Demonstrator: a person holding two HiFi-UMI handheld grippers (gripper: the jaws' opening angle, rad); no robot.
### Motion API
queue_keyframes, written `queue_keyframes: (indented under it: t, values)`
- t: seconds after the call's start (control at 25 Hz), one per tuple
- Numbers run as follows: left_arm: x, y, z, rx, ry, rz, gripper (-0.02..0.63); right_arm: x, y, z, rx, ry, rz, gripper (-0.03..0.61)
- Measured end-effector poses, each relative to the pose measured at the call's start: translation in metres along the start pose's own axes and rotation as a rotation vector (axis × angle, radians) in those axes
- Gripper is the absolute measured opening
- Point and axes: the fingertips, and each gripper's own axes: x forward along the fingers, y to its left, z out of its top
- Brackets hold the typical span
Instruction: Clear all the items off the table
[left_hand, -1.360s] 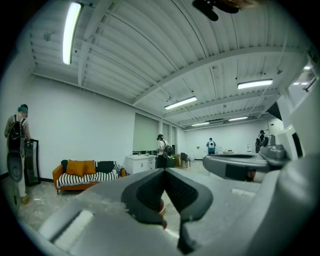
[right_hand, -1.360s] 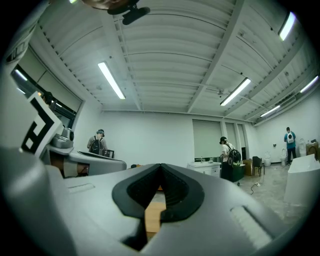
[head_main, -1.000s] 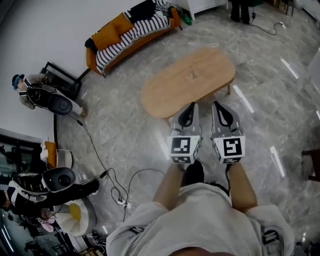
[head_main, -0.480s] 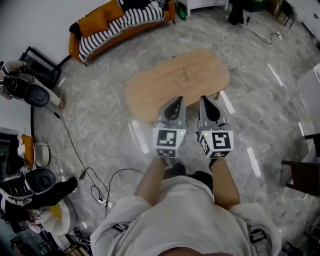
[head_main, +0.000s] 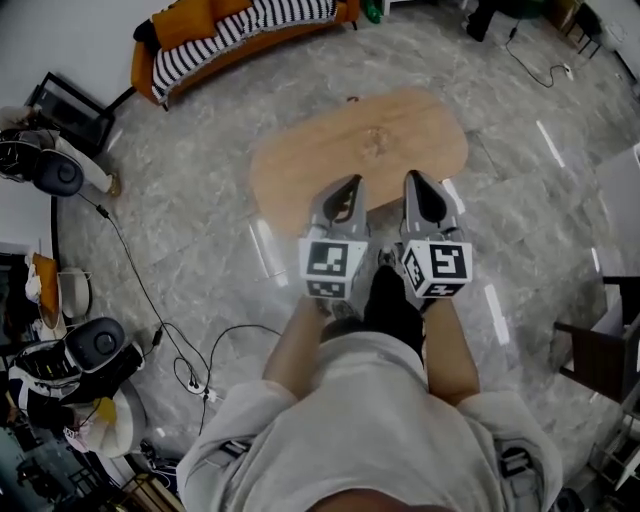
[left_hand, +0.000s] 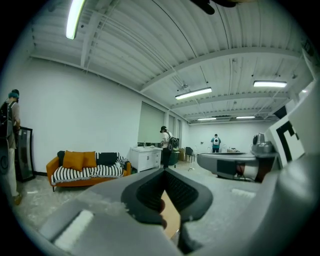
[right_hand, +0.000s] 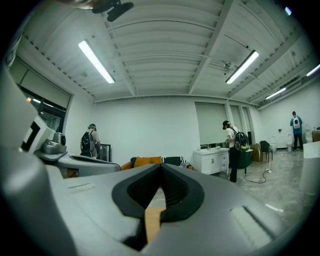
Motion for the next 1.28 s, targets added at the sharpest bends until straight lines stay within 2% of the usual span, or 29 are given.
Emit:
queue_keyframes:
  t: [0.08,0.16,0.32,0.36,0.4,0.52,0.6,0.92,1.08,1.28]
  values:
    - [0.018,0.008,-0.005,-0.009,0.009,-0.007,0.021,0.018,-0.008,-0.005,0.006,-0.006,0.013,0.006]
    - [0.049,0.015,-0.025,-0.010,0.018,-0.014,0.021,0.044,-0.026,-0.027,0.005,0.003,0.024,0.006]
    - [0.129,0.040,-0.115,0.009,0.092,-0.006,0.021,0.112,-0.071,-0.130,0.047,0.067,0.031,0.006]
    - [0.144,0.044,-0.127,0.009,0.108,-0.003,0.021,0.124,-0.081,-0.146,0.061,0.080,0.030,0.006]
    - [0.156,0.046,-0.126,0.003,0.115,0.001,0.021,0.134,-0.091,-0.148,0.065,0.090,0.032,0.006]
    - [0.192,0.051,-0.084,-0.045,0.123,0.023,0.021,0.163,-0.118,-0.111,0.039,0.133,0.063,0.006]
    - [0.222,0.062,-0.076,-0.071,0.159,0.037,0.021,0.190,-0.131,-0.102,0.042,0.168,0.081,0.006]
    - [0.326,0.078,-0.134,-0.148,0.327,0.058,0.021,0.278,-0.194,-0.161,0.070,0.292,0.144,0.006]
    - [0.351,0.091,-0.166,-0.169,0.406,0.081,0.021,0.307,-0.203,-0.205,0.105,0.383,0.203,0.006]
    - [0.377,0.098,-0.204,-0.183,0.467,0.097,0.021,0.328,-0.212,-0.252,0.091,0.479,0.243,0.006]
